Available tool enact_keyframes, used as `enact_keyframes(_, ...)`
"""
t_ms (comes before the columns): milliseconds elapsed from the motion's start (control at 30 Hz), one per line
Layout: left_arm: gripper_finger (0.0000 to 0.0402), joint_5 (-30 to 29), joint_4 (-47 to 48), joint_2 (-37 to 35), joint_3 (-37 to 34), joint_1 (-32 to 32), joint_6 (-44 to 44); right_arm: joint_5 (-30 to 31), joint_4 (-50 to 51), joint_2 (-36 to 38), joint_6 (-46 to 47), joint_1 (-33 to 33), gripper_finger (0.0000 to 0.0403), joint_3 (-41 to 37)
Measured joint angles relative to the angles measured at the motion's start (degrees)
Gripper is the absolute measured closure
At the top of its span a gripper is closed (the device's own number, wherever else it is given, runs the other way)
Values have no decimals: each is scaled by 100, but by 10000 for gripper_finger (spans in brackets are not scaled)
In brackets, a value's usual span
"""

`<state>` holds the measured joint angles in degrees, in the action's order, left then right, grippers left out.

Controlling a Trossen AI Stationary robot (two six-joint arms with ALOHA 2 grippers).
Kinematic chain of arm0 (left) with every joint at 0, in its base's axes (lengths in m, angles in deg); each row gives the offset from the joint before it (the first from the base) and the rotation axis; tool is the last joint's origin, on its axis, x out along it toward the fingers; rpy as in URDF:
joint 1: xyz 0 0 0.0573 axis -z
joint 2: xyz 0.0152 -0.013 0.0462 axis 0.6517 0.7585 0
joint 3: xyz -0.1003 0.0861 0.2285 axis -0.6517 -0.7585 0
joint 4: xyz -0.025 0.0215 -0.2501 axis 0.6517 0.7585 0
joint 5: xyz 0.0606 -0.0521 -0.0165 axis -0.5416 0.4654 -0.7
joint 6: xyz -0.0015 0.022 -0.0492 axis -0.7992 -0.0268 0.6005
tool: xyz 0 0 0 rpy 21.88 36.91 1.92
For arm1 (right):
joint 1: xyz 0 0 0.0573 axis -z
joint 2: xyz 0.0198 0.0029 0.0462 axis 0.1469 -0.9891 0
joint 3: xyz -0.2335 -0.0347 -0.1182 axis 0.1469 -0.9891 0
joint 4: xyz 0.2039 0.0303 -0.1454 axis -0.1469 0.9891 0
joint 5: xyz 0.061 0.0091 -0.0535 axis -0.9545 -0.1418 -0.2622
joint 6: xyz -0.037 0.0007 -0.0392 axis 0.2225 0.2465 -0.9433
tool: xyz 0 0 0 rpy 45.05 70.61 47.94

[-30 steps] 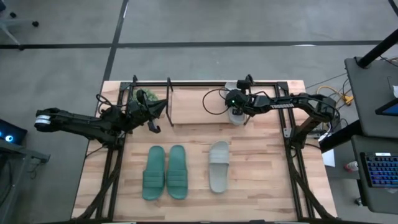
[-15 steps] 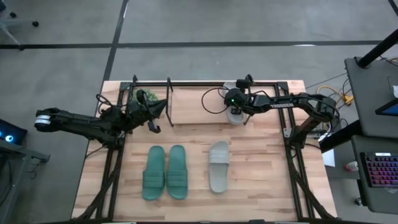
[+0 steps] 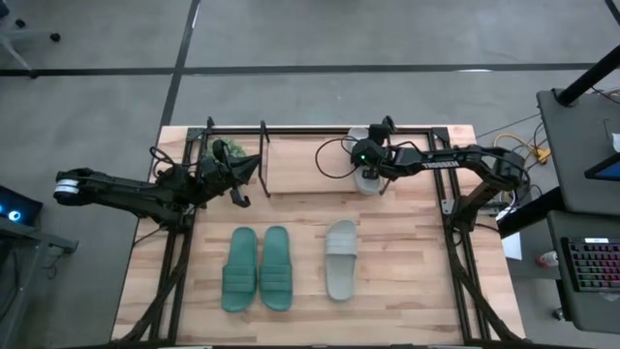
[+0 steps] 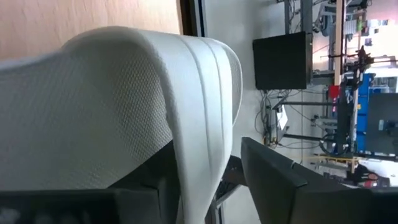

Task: Pick and place slides into the shelf
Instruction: Put the right gray slide on the shelf, then put the gray slide on the shelf

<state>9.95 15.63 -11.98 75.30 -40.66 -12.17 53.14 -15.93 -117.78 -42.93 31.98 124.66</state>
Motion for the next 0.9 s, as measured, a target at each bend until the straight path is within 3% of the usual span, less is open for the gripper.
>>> enact_keyframes(600, 402, 0, -2, 1, 0, -2, -2, -109, 720, 524, 683, -188, 236, 37)
enact_keyframes(900, 402, 0, -1, 1, 0, -1, -3, -107, 901, 809, 724, -604, 236, 37)
